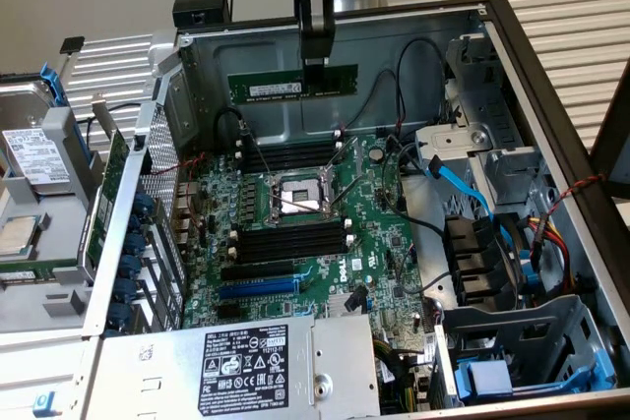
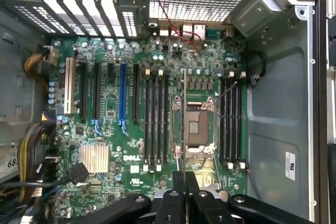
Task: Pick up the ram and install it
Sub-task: 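Insert the ram into the slot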
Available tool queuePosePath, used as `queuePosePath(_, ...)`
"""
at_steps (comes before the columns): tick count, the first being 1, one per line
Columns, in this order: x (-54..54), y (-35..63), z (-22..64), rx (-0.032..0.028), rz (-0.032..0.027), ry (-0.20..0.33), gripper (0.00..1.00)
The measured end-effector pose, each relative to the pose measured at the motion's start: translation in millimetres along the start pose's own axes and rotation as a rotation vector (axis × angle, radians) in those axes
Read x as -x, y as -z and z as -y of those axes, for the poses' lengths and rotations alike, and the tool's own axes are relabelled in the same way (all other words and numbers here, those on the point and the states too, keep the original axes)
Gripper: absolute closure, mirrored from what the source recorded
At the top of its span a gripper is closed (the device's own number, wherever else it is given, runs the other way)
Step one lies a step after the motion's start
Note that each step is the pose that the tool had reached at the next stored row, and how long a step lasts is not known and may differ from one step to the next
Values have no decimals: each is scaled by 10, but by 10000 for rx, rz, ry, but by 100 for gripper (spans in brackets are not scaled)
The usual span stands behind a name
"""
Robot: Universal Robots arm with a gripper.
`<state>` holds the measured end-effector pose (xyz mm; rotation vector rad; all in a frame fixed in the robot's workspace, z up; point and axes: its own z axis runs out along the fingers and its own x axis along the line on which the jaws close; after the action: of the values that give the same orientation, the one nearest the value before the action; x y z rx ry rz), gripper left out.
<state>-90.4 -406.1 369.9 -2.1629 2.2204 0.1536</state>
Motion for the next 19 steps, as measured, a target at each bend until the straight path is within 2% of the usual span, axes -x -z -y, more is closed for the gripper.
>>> queuePosePath(5, -32, -90, -41, 0, -1, 0, 87)
queuePosePath(9, -53, -165, -143, -4, -1, 1, 87)
queuePosePath(11, -57, -194, -198, -37, 0, 3, 87)
queuePosePath(12, -59, -206, -216, -53, 8, 6, 87)
queuePosePath(15, -63, -248, -226, -63, 91, 11, 87)
queuePosePath(19, -70, -316, -224, -94, 108, 14, 87)
